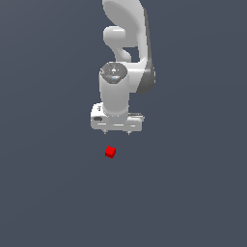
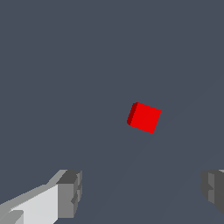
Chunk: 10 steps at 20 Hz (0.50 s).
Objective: Pick up the red cube and move it to a goal position.
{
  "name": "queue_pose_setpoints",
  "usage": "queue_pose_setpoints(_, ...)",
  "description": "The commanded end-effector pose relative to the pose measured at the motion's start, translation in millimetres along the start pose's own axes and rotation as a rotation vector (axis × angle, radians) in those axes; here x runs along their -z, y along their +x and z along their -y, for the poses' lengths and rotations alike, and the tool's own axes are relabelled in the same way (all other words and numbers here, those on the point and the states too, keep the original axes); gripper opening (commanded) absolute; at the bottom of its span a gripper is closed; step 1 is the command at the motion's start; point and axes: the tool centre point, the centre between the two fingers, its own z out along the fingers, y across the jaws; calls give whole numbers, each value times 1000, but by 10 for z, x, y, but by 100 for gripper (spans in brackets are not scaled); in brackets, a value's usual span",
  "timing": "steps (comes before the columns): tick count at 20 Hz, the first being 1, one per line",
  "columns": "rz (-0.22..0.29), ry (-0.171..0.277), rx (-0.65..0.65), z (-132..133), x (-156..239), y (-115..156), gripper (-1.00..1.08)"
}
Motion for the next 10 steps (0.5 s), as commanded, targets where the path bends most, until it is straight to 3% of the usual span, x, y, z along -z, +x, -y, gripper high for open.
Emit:
queue_pose_setpoints(1,0,0,0,0,0,0,100)
queue_pose_setpoints(10,-5,3,-62,-55,-244,67,100)
